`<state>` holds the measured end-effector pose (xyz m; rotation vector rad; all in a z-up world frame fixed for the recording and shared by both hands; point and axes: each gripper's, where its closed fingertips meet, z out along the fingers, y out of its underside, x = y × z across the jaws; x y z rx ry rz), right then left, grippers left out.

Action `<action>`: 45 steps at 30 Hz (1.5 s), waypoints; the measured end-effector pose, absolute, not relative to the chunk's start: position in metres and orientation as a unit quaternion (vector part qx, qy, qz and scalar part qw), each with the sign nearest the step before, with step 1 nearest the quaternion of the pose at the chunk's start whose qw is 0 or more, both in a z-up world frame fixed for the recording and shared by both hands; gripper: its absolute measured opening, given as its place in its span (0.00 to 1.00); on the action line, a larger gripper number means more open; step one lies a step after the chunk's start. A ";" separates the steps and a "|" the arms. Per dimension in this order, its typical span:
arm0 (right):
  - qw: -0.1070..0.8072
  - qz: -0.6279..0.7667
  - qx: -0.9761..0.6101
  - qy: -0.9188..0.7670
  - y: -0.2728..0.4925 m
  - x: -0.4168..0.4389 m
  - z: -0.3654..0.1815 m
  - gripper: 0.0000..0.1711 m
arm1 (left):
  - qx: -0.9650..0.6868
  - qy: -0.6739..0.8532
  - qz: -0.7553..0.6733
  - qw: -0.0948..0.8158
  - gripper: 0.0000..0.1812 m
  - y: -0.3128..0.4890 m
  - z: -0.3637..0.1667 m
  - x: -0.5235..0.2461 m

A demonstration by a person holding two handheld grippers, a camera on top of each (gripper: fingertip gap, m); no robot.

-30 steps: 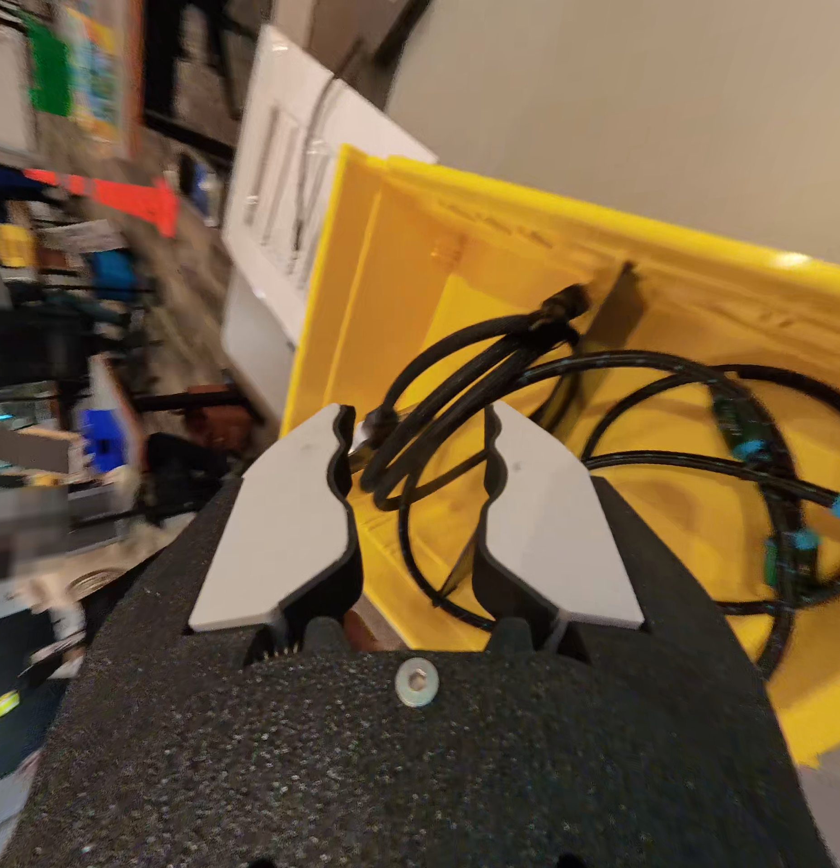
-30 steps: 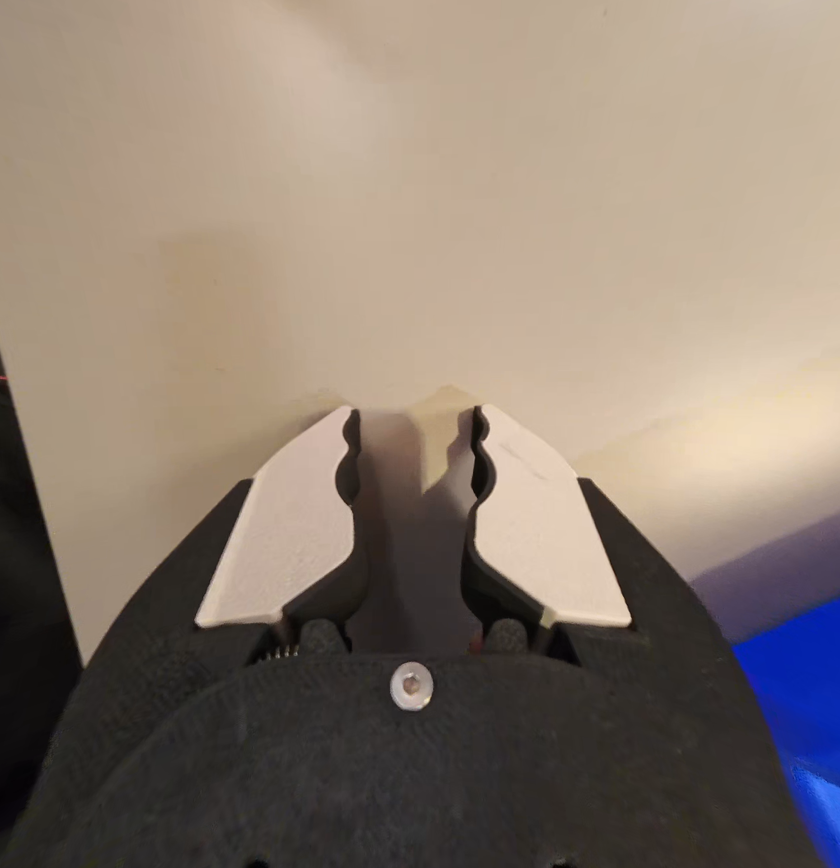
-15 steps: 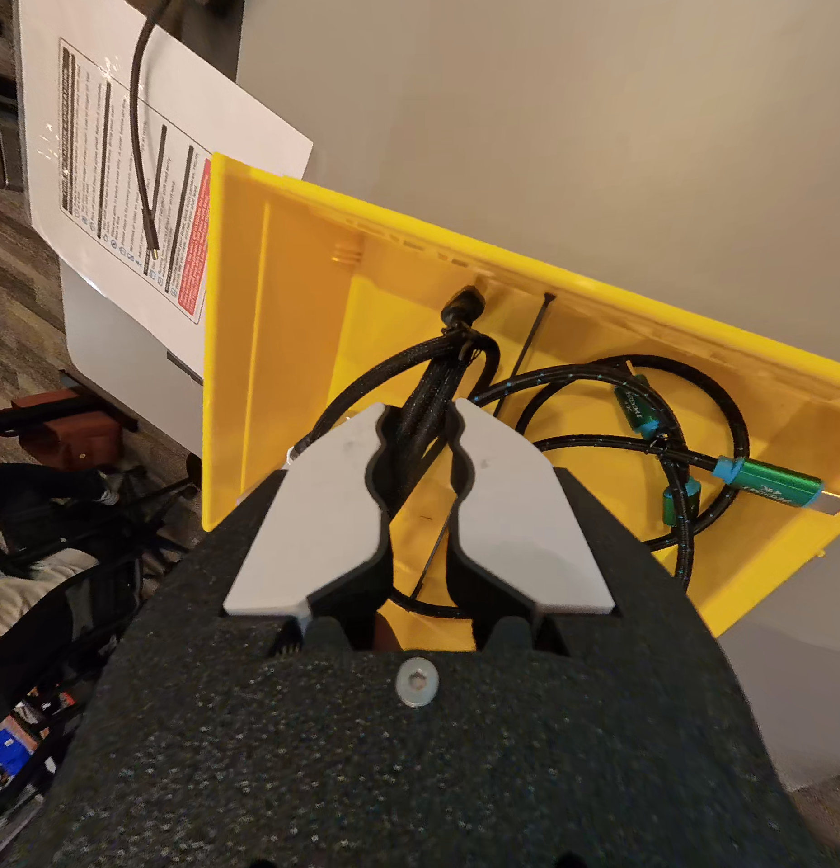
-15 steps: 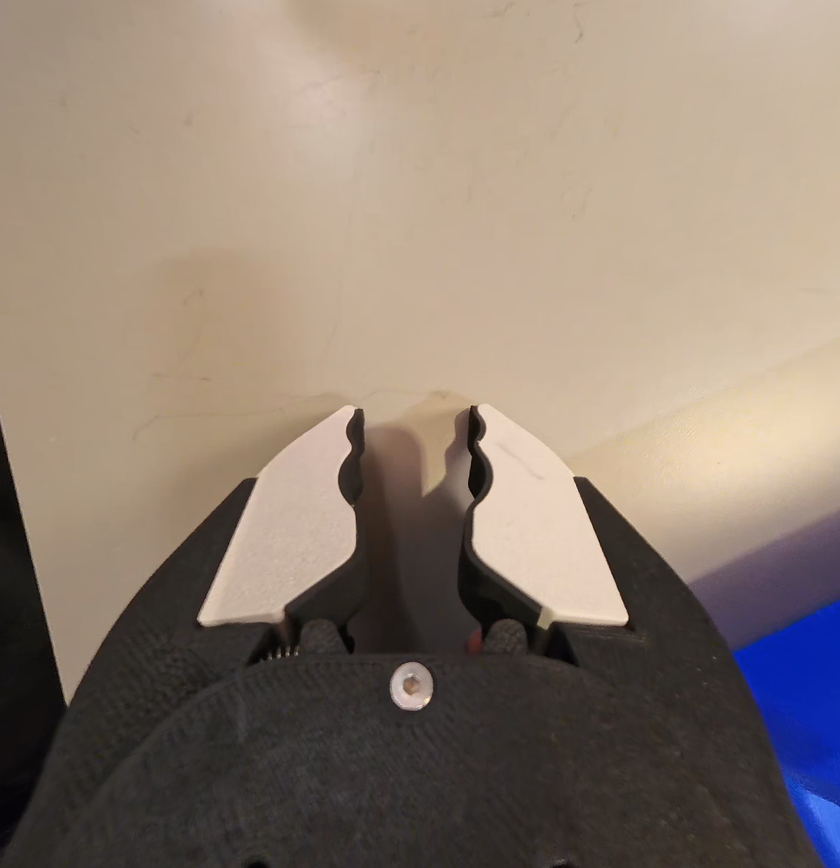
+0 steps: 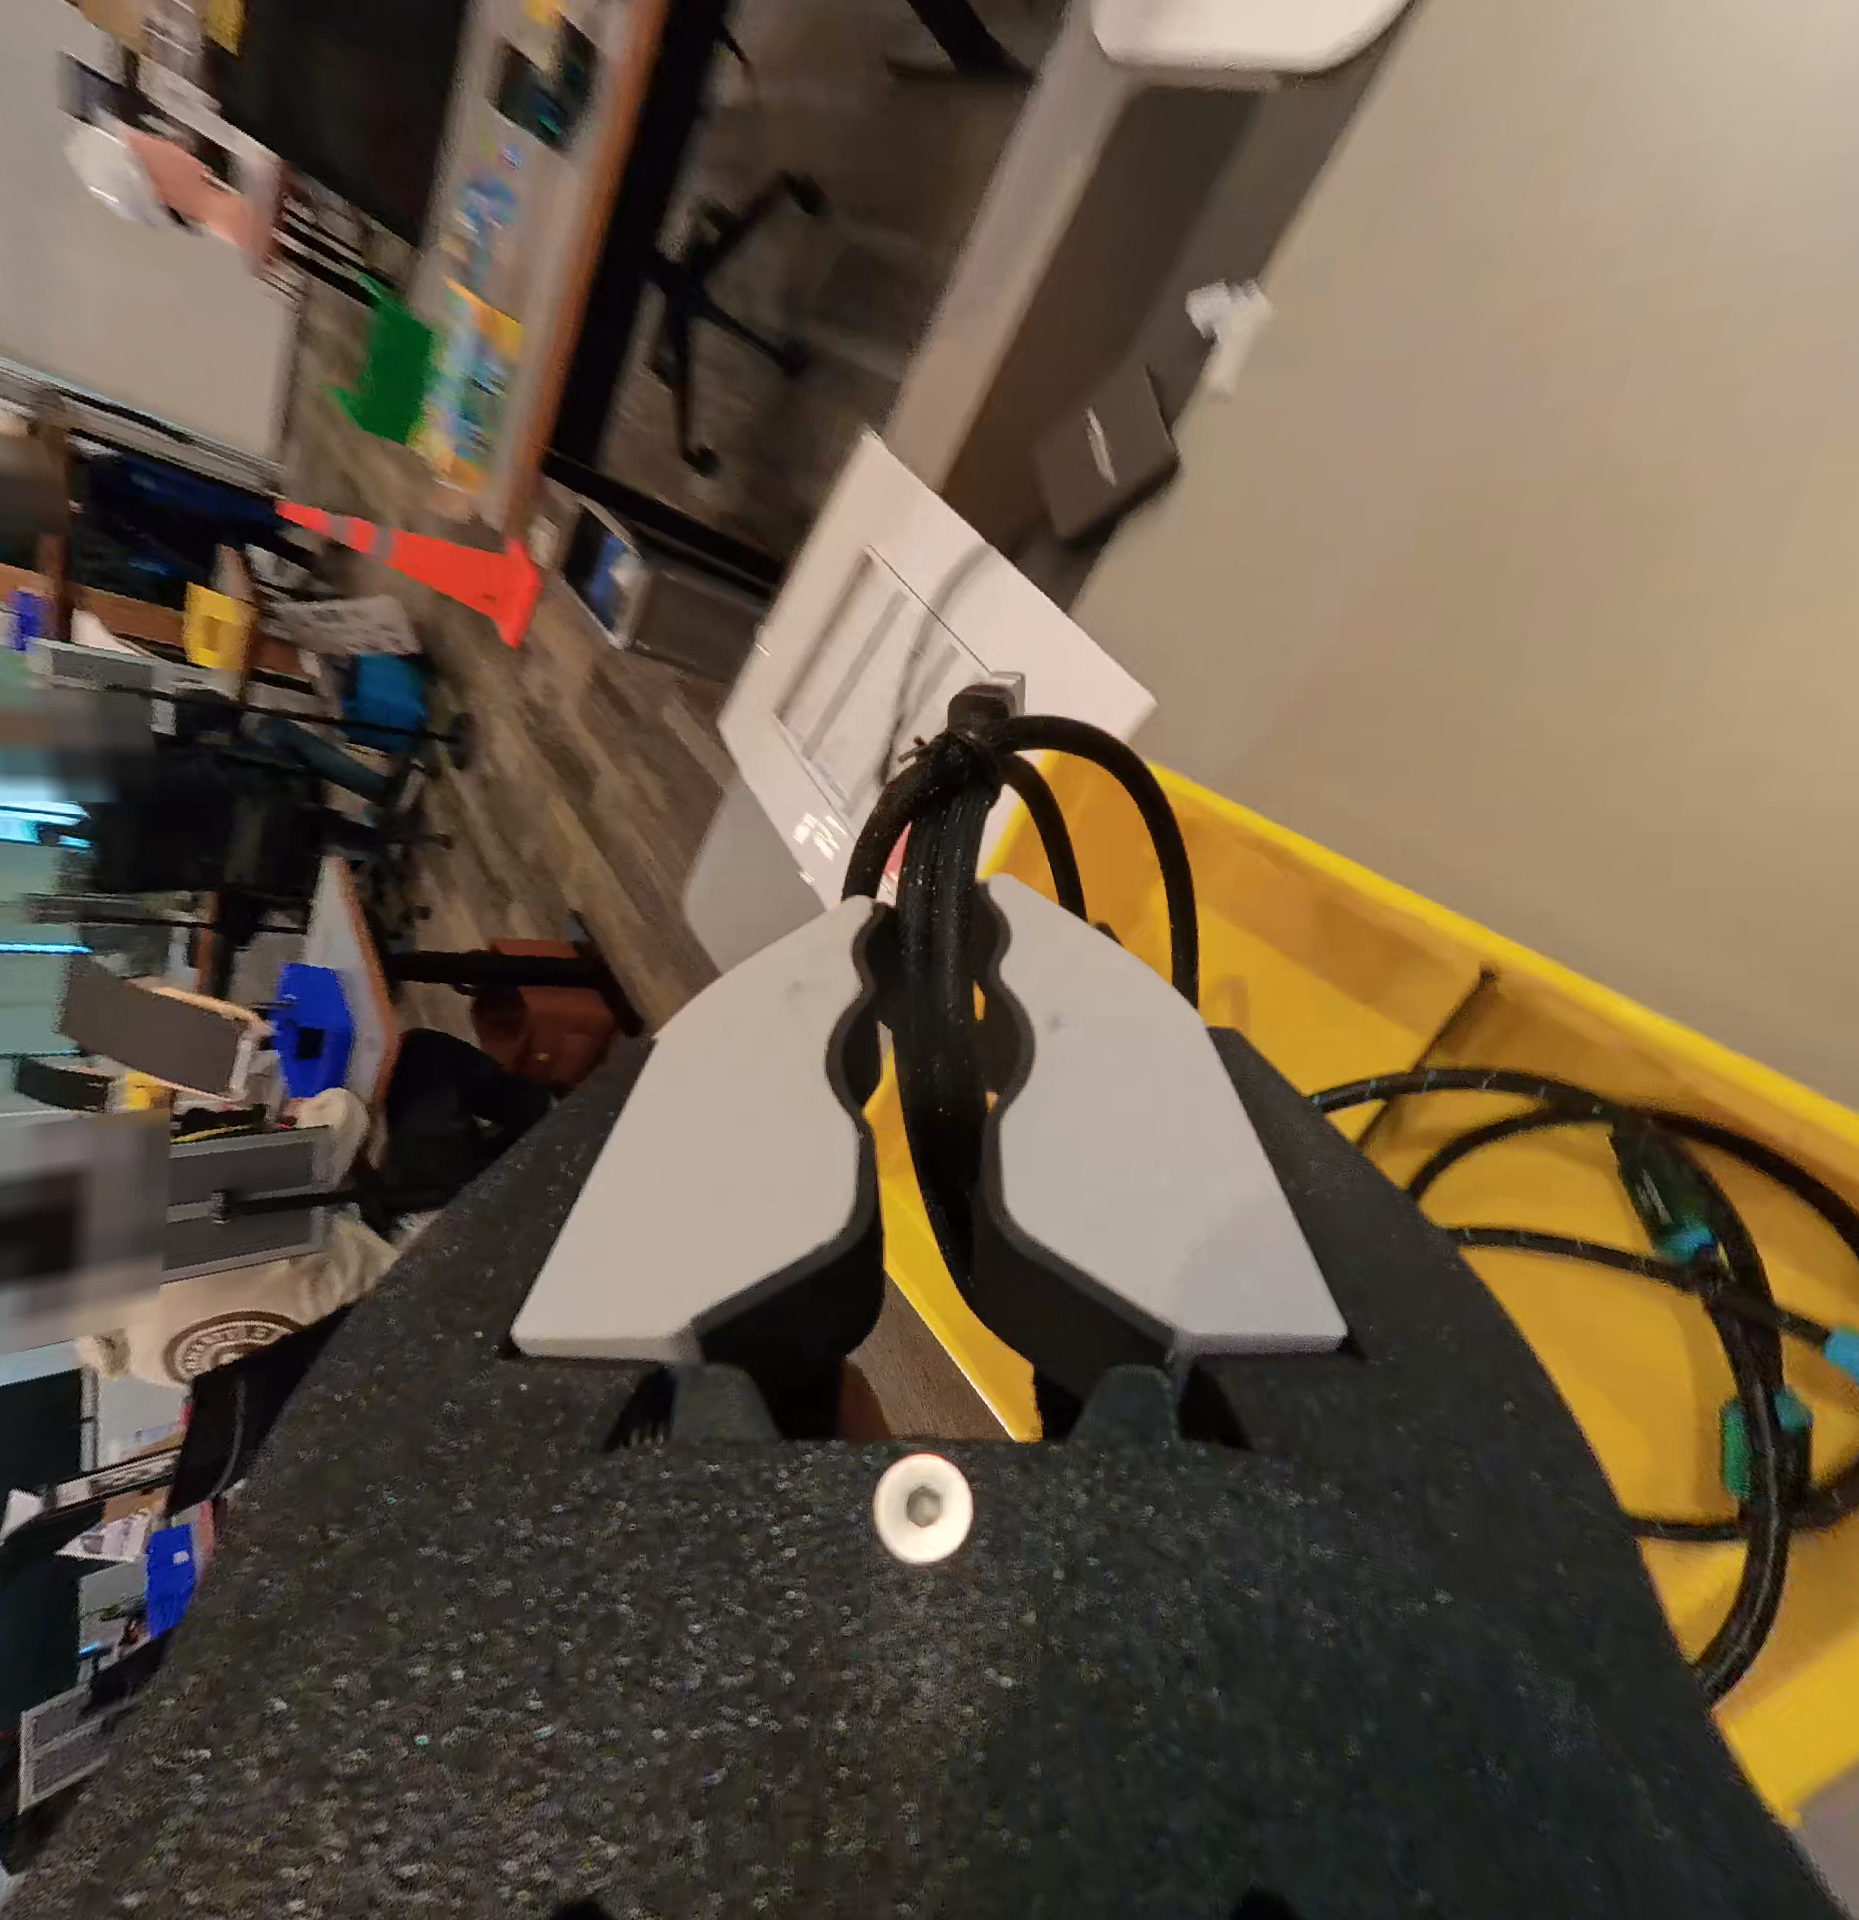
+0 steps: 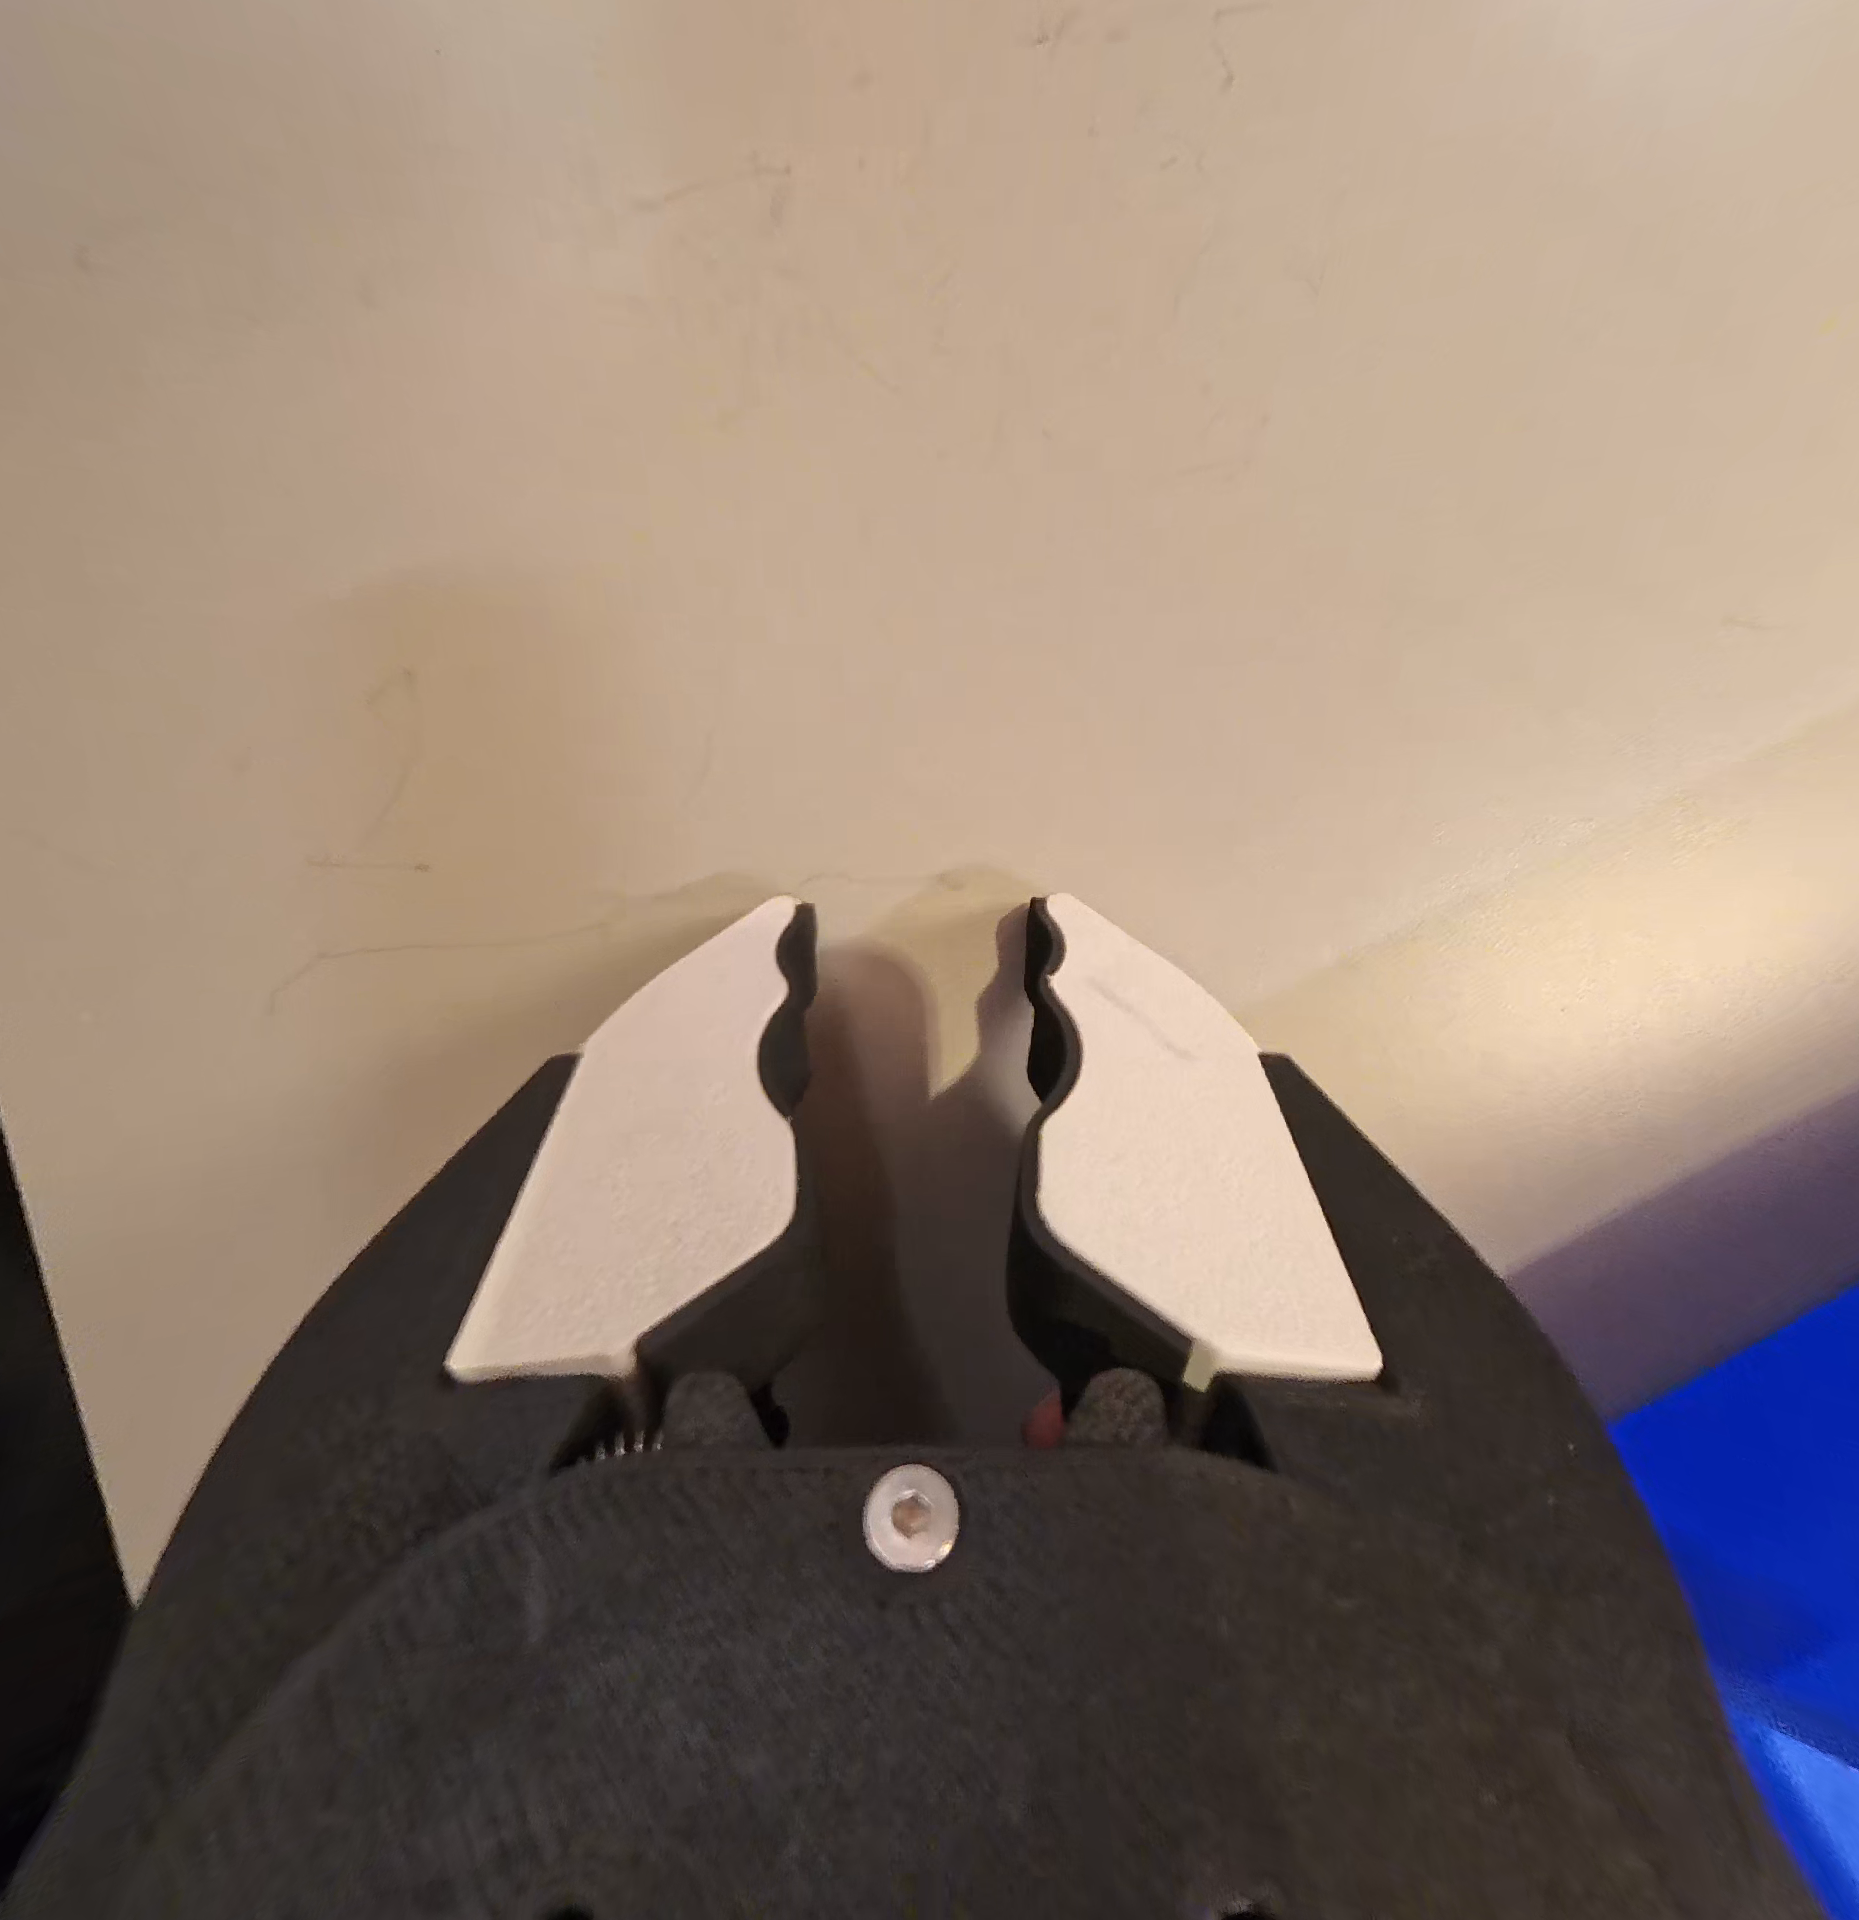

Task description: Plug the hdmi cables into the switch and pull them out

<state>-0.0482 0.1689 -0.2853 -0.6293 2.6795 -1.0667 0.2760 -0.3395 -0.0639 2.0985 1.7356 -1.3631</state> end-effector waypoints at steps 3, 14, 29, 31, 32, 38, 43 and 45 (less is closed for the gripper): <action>0.085 -0.363 -0.196 0.907 0.165 -0.052 -0.285 0.18 | 0.670 0.539 -0.509 0.036 0.08 -0.324 -0.030 0.259; 0.027 -0.423 -0.159 0.892 0.110 -0.049 -0.258 0.14 | 0.700 0.383 -0.594 -0.105 0.08 -0.174 0.009 0.139; -0.048 -0.529 -0.126 0.838 0.076 -0.059 -0.236 0.17 | 0.741 0.277 -0.577 -0.201 0.03 -0.011 -0.137 0.018; -0.055 -0.536 -0.126 0.833 0.081 -0.063 -0.234 0.17 | 0.738 0.268 -0.581 -0.215 0.03 0.011 -0.144 0.021; -0.057 -0.535 -0.123 0.834 0.083 -0.065 -0.234 0.17 | 0.738 0.264 -0.581 -0.218 0.03 0.020 -0.150 0.023; -0.086 -0.524 -0.098 0.842 0.090 -0.086 -0.237 0.17 | 0.739 0.268 -0.585 -0.201 0.00 0.060 -0.189 0.032; -0.095 -0.520 -0.091 0.844 0.090 -0.090 -0.238 0.17 | 0.748 0.283 -0.568 -0.196 0.00 0.084 -0.219 0.022; -0.097 -0.521 -0.089 0.843 0.091 -0.091 -0.237 0.17 | 0.749 0.289 -0.561 -0.202 0.01 0.090 -0.220 0.019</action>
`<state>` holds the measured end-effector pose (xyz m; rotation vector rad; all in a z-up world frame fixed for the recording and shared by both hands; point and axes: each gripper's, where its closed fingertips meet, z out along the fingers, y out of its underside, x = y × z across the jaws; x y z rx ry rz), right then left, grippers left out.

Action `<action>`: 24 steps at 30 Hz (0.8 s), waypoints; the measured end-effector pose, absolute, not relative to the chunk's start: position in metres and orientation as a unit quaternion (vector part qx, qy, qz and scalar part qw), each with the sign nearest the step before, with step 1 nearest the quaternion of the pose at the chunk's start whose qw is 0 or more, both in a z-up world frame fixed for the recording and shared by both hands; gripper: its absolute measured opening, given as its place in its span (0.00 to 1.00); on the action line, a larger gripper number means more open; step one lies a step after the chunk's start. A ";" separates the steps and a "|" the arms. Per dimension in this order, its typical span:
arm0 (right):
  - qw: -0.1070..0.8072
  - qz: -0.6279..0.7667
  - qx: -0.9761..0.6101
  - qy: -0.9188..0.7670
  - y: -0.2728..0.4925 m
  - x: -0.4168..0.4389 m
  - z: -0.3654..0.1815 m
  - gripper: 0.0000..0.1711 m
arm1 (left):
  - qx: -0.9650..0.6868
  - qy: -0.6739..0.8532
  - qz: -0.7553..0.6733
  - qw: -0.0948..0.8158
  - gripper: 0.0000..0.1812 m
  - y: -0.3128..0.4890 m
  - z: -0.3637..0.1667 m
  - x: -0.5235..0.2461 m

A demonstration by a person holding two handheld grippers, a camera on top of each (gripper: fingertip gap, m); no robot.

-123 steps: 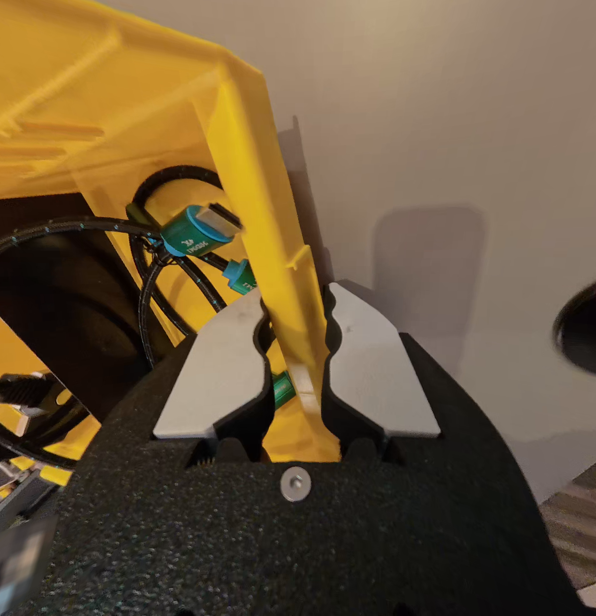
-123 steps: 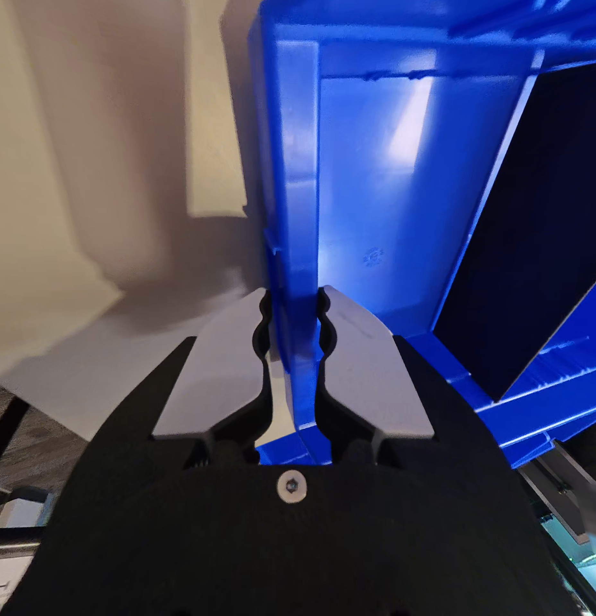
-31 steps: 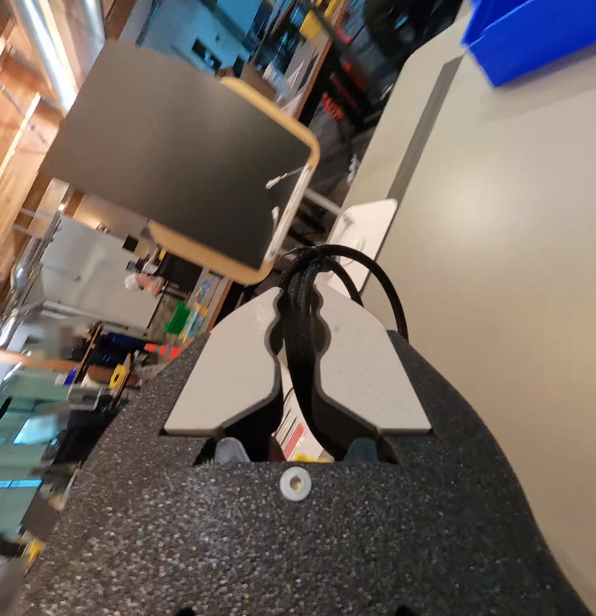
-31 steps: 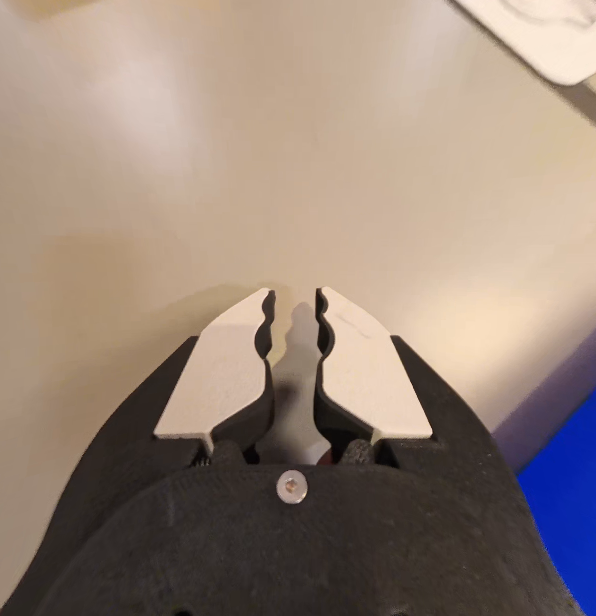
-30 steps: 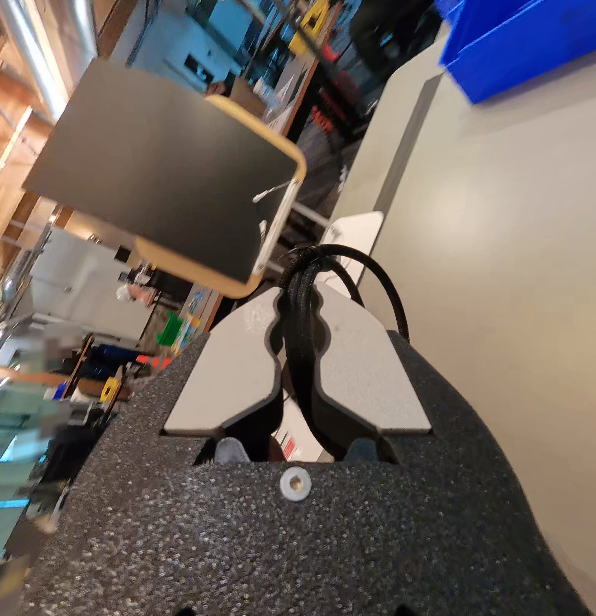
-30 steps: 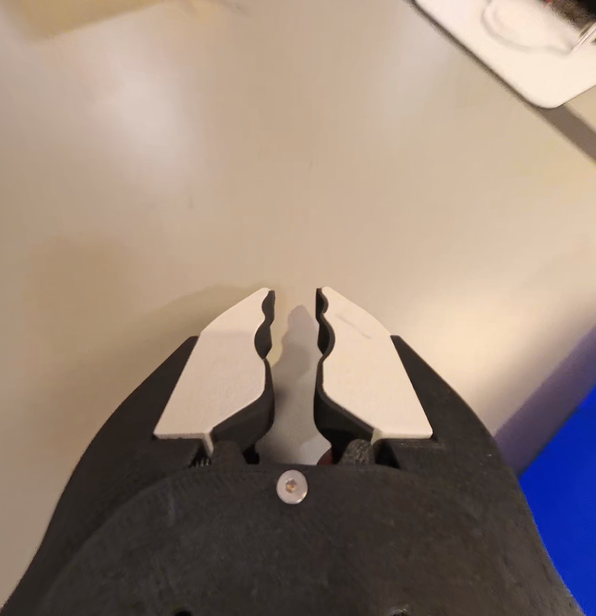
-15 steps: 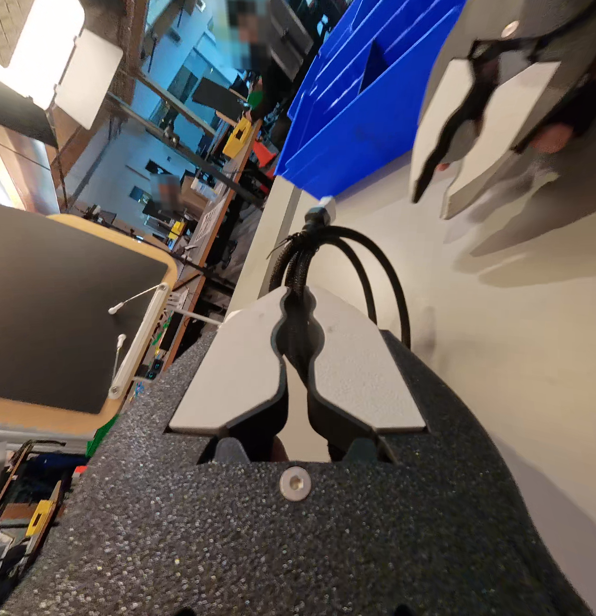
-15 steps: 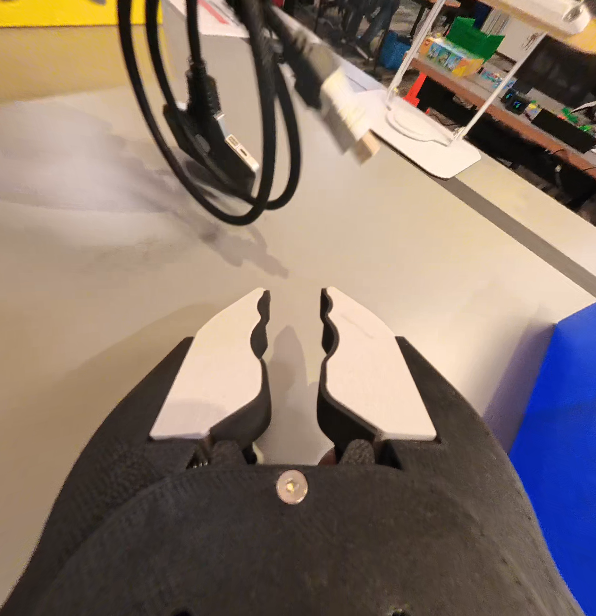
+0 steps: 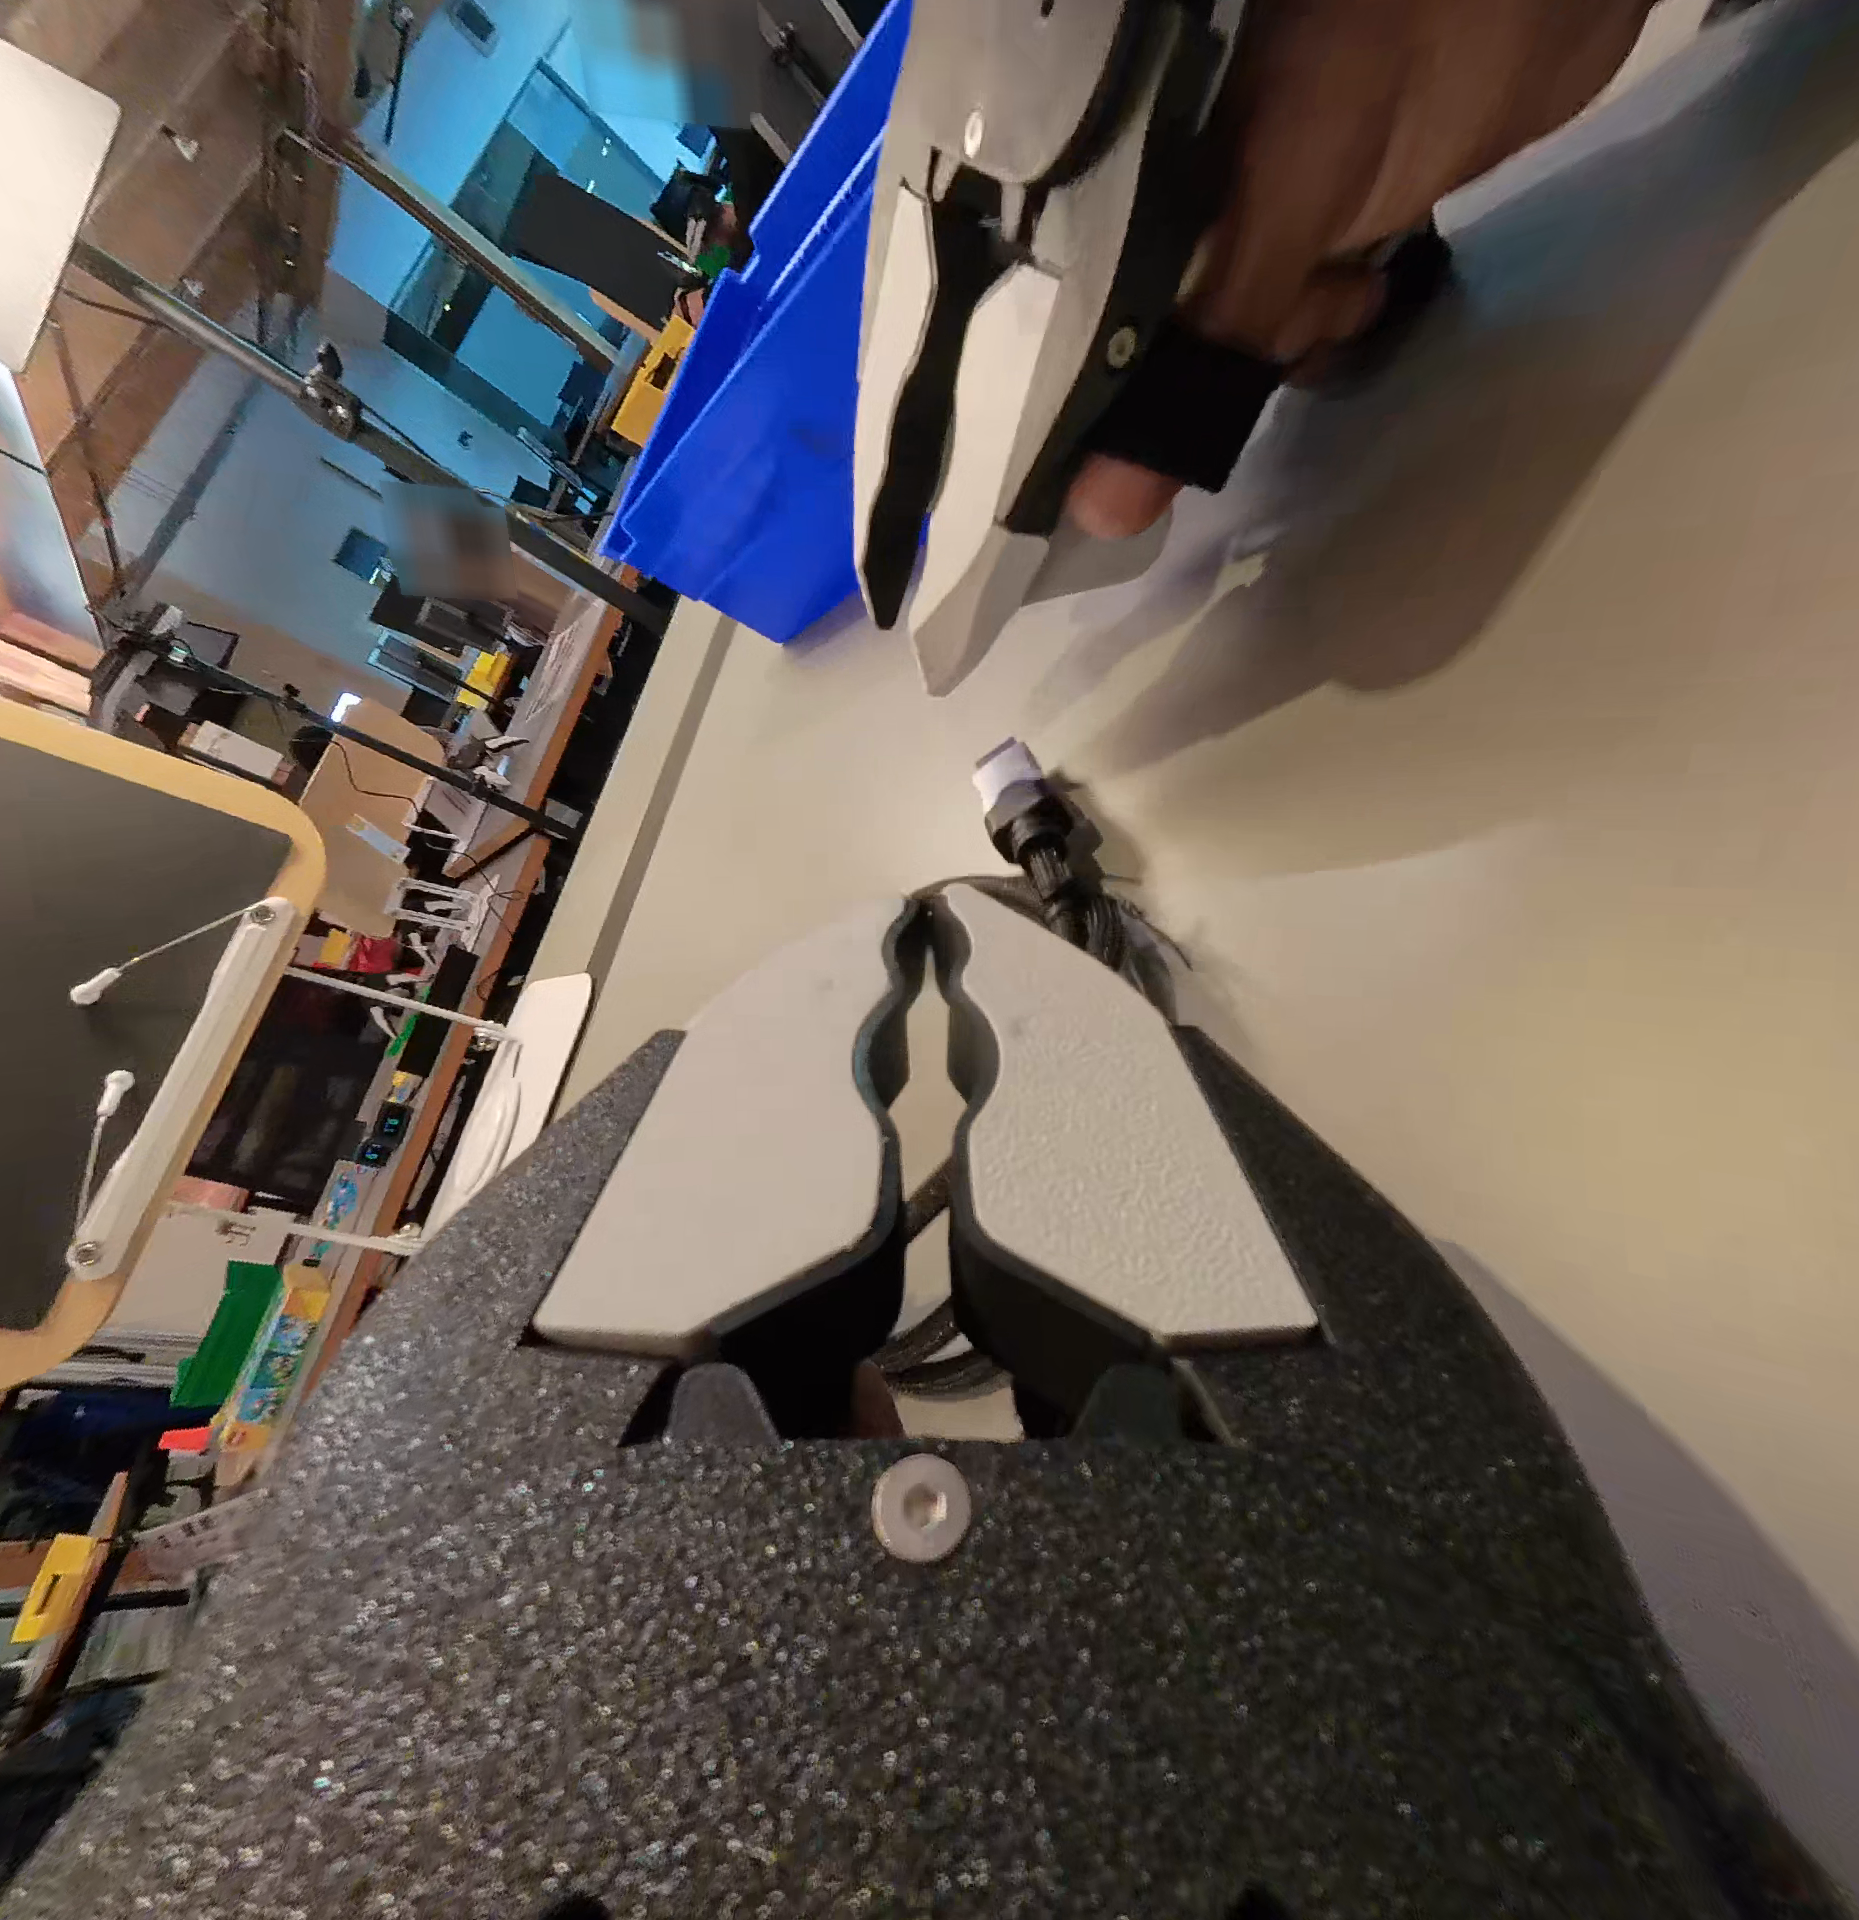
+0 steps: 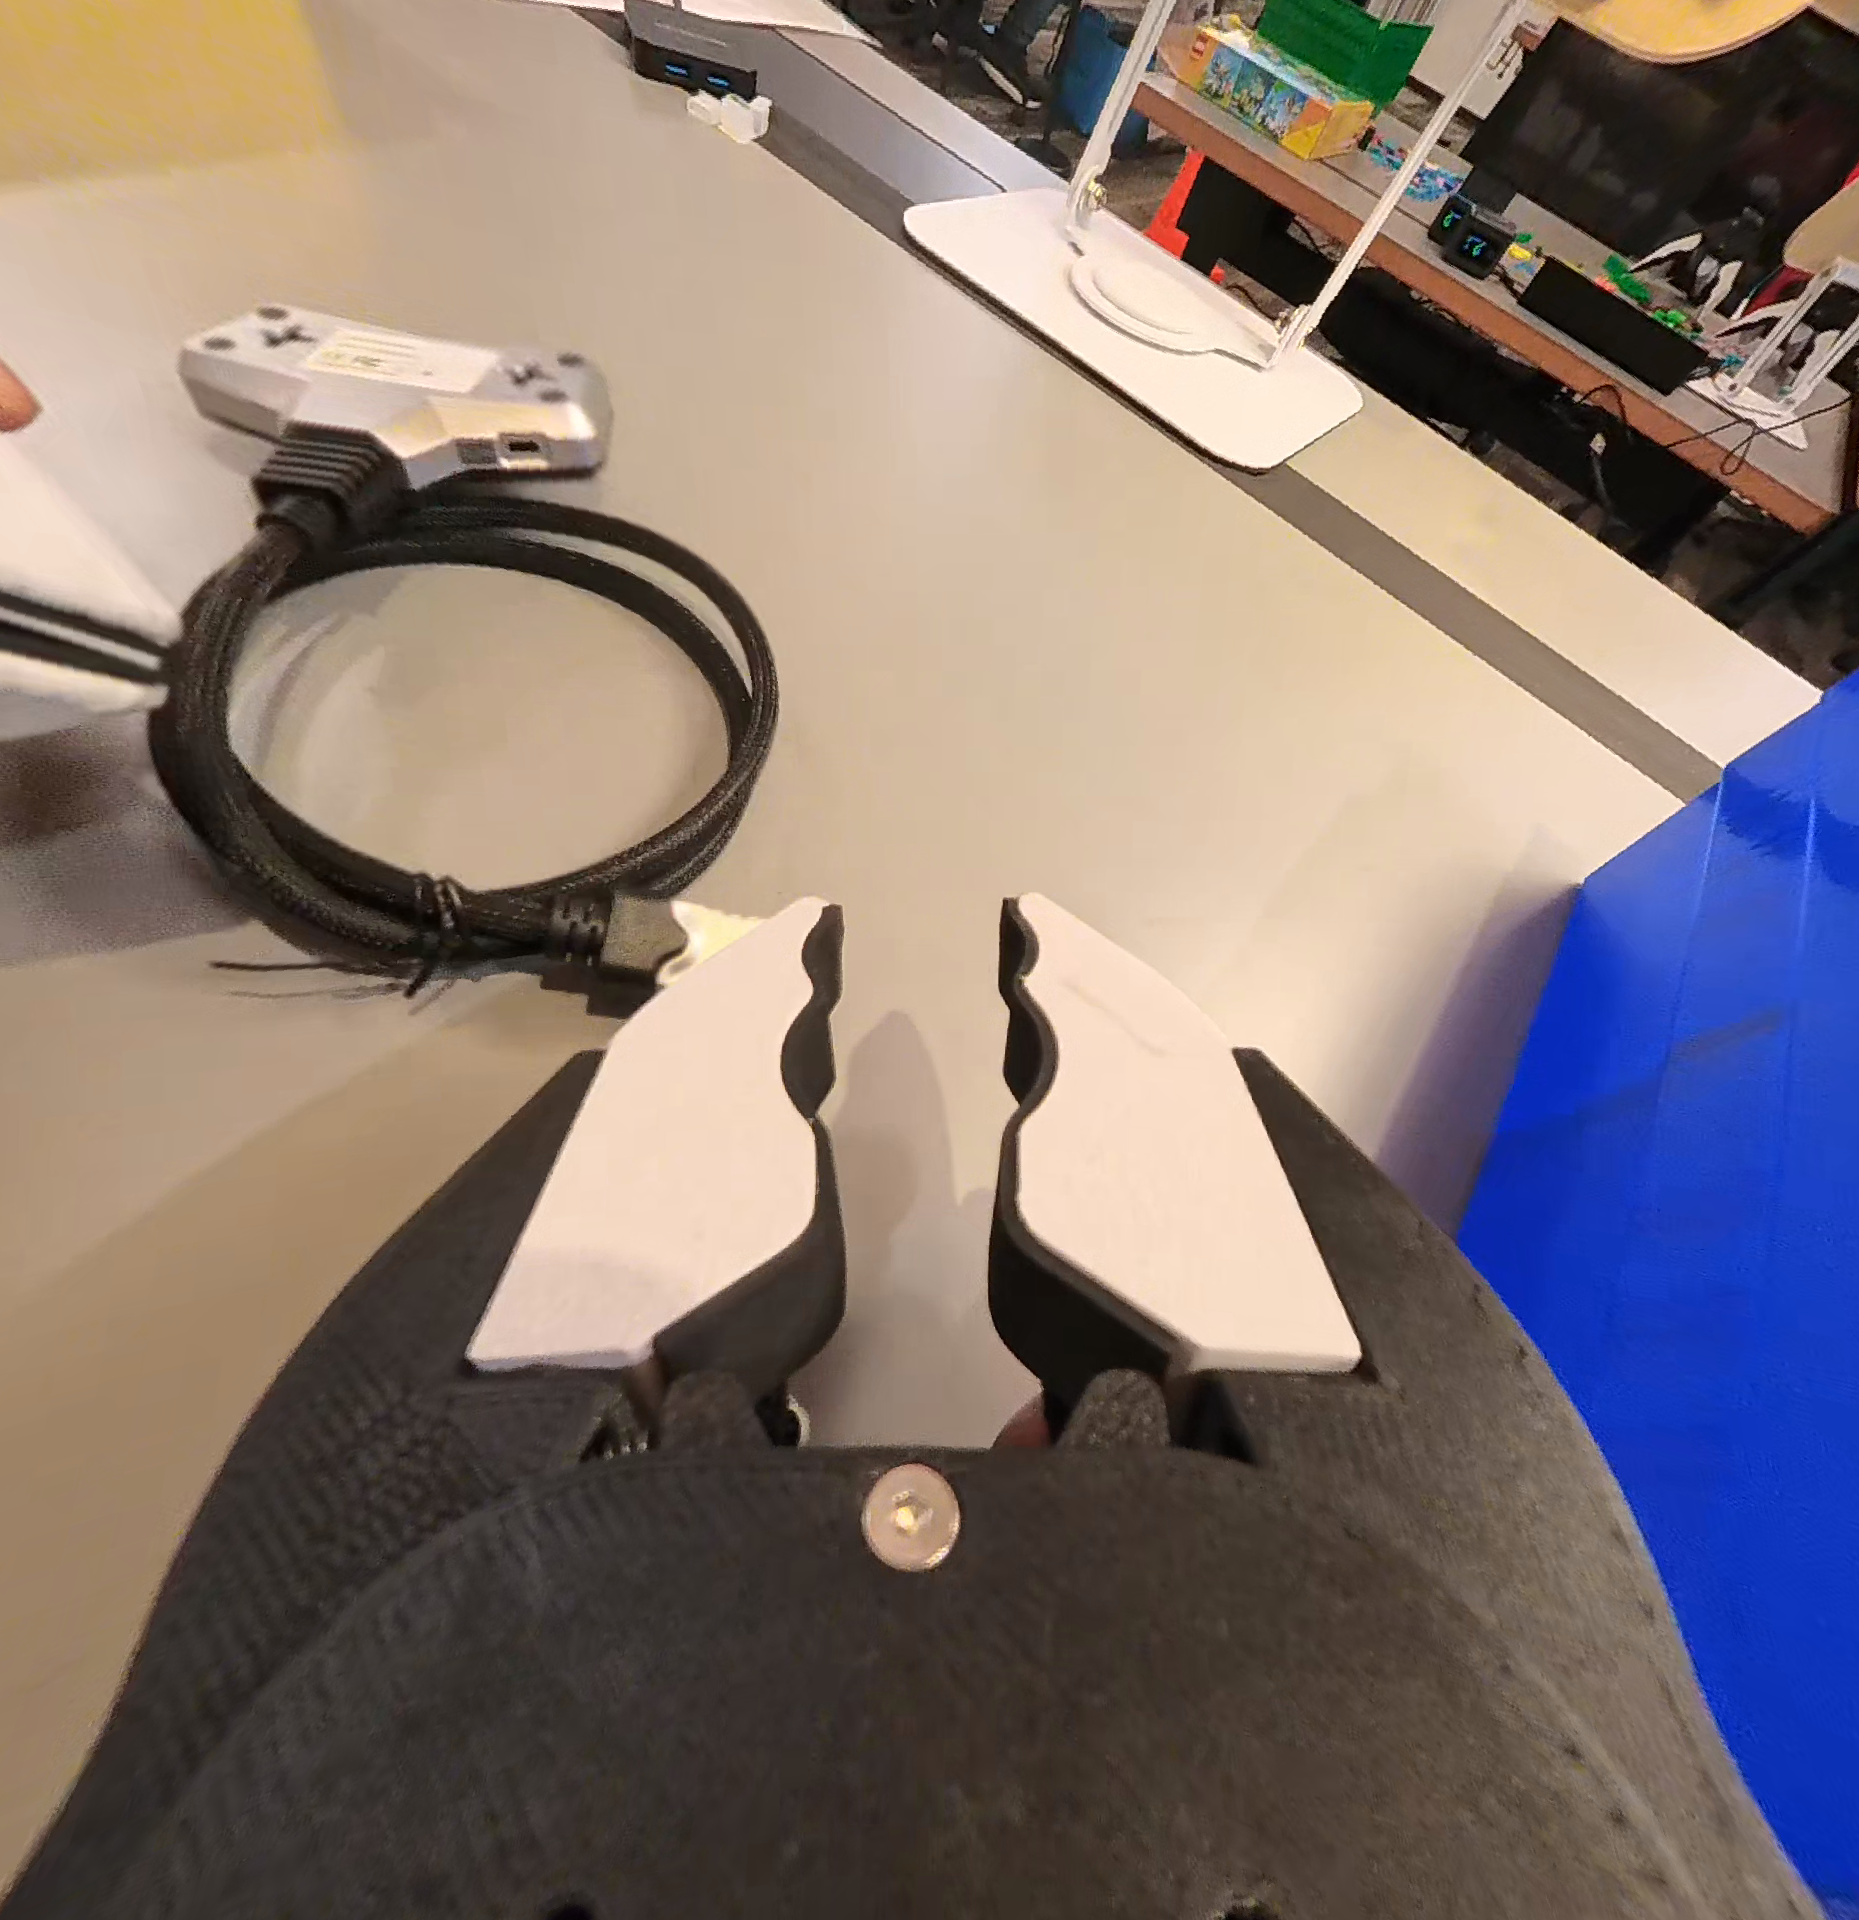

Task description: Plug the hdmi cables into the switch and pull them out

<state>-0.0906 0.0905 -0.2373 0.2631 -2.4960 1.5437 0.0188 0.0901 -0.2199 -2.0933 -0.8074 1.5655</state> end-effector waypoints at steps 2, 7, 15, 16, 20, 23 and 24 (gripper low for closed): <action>0.101 0.521 0.087 -0.843 0.091 -0.092 -0.237 0.17 | -0.736 -0.308 0.554 0.237 0.04 0.093 -0.212 0.020; 0.105 0.521 0.084 -0.843 0.095 -0.095 -0.237 0.17 | -0.667 -0.407 0.539 0.315 0.16 0.057 -0.183 0.051; 0.115 0.504 0.103 -0.850 0.095 -0.091 -0.243 0.17 | -0.509 -0.594 0.593 0.190 0.21 -0.112 -0.122 0.213; 0.119 0.499 0.109 -0.851 0.095 -0.090 -0.245 0.17 | -0.493 -0.618 0.593 0.154 0.22 -0.134 -0.119 0.239; 0.133 0.486 0.127 -0.855 0.094 -0.086 -0.249 0.17 | -0.426 -0.718 0.548 0.047 0.23 -0.210 -0.129 0.338; 0.138 0.480 0.132 -0.857 0.093 -0.085 -0.251 0.17 | -0.398 -0.770 0.496 0.036 0.26 -0.246 -0.149 0.382; 0.139 0.479 0.132 -0.857 0.093 -0.085 -0.252 0.17 | -0.399 -0.779 0.482 0.042 0.25 -0.256 -0.156 0.390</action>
